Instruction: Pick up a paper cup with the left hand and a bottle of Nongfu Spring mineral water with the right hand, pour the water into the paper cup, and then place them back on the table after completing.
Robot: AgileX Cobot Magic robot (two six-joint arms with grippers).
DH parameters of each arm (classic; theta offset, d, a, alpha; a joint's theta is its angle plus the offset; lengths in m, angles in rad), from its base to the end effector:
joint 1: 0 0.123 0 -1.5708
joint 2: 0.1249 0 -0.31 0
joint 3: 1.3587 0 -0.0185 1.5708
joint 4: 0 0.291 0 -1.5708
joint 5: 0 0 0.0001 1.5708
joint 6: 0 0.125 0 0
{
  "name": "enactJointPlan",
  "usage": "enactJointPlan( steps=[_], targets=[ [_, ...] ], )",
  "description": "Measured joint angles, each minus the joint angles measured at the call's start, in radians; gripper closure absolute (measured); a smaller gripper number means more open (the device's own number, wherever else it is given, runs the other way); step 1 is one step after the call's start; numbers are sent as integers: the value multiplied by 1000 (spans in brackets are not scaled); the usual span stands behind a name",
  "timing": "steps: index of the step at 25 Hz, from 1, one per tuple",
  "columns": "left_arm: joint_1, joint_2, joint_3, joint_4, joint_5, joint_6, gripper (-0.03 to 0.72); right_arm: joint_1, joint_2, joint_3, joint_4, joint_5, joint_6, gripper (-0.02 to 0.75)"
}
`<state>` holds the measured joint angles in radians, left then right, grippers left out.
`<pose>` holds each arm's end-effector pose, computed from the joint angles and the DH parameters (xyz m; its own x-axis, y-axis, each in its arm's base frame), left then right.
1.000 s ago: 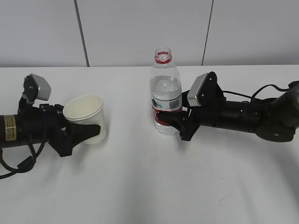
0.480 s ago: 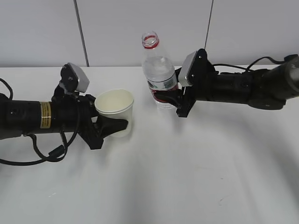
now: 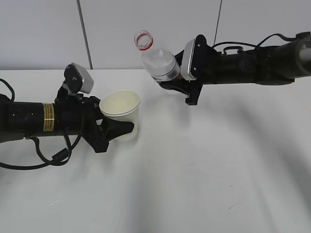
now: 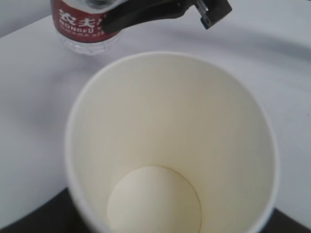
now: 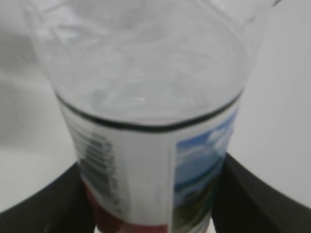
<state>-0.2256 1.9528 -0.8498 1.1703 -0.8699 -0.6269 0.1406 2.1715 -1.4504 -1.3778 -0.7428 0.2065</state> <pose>0.3641 -0.1738 0.1075 -0.2419 0.3143 -0.9180 0.8744 0.4807 -0.0658 0.5181 0.1571 0.1559 0.4226 -0.6151 -0.6656 -0.7041 0.2396 -0.6685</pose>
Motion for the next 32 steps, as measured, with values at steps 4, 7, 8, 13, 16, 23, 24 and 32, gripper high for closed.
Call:
enactJointPlan(
  steps=[4, 7, 8, 13, 16, 23, 24, 32],
  targets=[
    [-7, 0, 0, 3, 0, -1, 295, 0, 0, -39, -78, 19, 0, 292],
    [-23, 0, 0, 4, 0, -1, 295, 0, 0, -54, -124, 35, -22, 292],
    [-30, 0, 0, 4, 0, -1, 295, 0, 0, -59, -135, 37, -31, 292],
    [-53, 0, 0, 3, 6, -1, 295, 2, 2, -85, -166, 71, -86, 293],
    [-58, 0, 0, 3, 10, -1, 295, 6, 4, -95, -166, 88, -142, 293],
    [-59, 0, 0, -31, 15, -1, 296, 8, 3, -97, -166, 90, -250, 294],
    [-59, 0, 0, -32, 15, -1, 297, 8, 3, -97, -166, 92, -256, 294],
    [-59, 0, 0, -28, 15, -1, 297, 16, 3, -102, -166, 128, -345, 295]
  ],
)
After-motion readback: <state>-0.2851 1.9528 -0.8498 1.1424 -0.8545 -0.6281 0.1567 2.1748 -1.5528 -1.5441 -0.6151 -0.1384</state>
